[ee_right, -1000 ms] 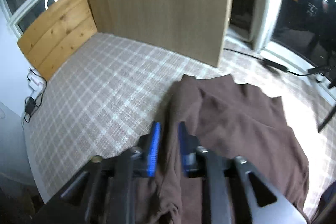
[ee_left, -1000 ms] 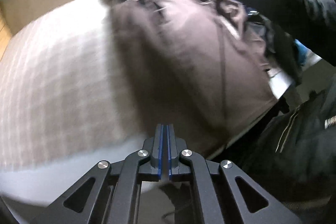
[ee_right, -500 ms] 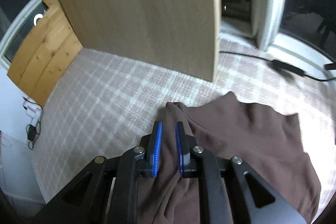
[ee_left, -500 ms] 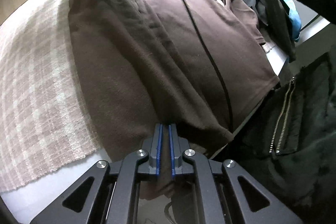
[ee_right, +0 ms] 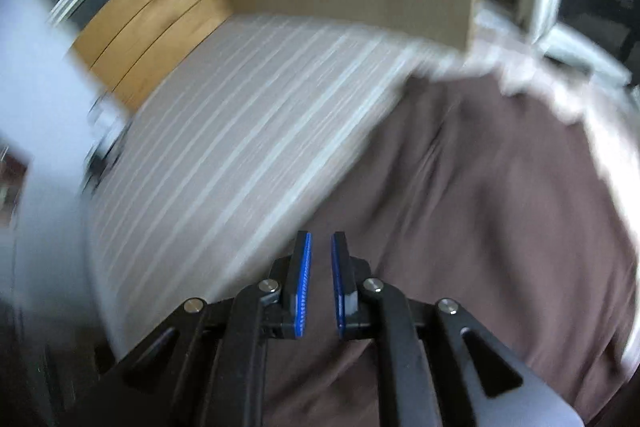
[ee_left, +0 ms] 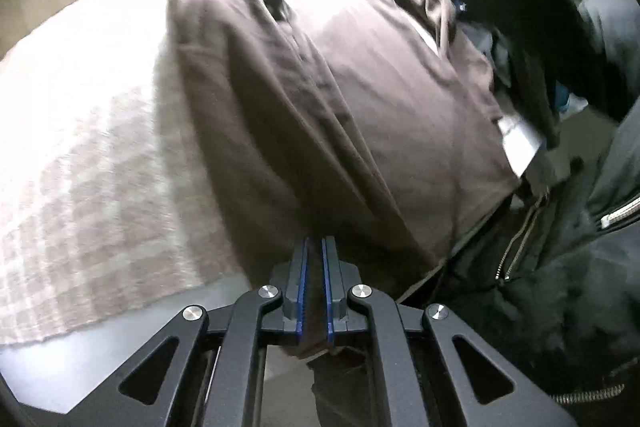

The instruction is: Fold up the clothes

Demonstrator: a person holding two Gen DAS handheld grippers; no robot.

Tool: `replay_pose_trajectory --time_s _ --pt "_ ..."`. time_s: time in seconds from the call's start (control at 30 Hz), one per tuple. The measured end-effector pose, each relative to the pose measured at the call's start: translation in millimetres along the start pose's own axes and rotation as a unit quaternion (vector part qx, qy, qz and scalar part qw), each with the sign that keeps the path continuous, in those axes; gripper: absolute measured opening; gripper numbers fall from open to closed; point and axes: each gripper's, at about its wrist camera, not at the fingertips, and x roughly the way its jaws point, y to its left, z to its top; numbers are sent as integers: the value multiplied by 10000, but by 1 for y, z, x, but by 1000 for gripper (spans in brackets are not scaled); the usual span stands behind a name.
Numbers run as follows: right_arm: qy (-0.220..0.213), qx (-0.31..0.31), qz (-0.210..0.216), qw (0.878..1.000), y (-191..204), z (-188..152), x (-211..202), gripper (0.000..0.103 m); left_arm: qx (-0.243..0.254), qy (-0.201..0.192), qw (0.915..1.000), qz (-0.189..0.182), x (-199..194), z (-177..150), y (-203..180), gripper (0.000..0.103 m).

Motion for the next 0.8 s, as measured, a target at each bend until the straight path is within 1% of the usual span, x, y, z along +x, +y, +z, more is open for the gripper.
replay_pose_trajectory --time_s 0.03,0.07,0.17,0.27,0.33,0.37,0.43,0.47,0.53,0.6,0.67,0.7,0.77,0.8 --pt "140 -84 74 9998 8 -17 5 11 -17 -63 10000 -50 0 1 2 5" --pt "273 -163 136 9994 17 -33 10 11 -1 -111 9999 -84 13 7 -8 5" --pt "347 -214 -211 9989 32 -64 3 11 156 -175 9995 -210 23 12 -16 5" --pt "420 -265 -557 9972 48 -95 -5 11 334 108 9983 -471 47 10 -25 5" --pt "456 -296 -776 9955 58 -116 -11 11 530 417 9966 -467 61 -1 -29 5" --pt "272 -265 -692 9969 67 -126 -22 11 648 451 9960 -414 63 -7 -31 5" --pt "178 -170 -574 9980 79 -137 -24 11 670 388 9960 -443 55 -10 -30 6" --pt "199 -73 -489 9986 84 -144 -17 11 629 370 9962 -484 49 -9 -27 6" --pt "250 111 -332 9991 92 -157 -4 11 639 214 9967 -446 39 -7 -22 6" --pt "594 -14 -658 9961 98 -174 10 11 681 175 9970 -334 36 -4 -17 6" --pt "577 173 -790 9950 95 -185 0 11 821 346 9959 -176 40 -7 -12 6" --pt "516 332 -771 9951 93 -186 -9 11 889 395 9952 -130 41 -8 -11 5" --pt "136 404 -771 9961 94 -178 -22 11 954 315 9948 -152 37 -6 -11 6" --pt "157 375 -795 9960 95 -174 -15 11 977 231 9948 -161 34 -4 -11 6"
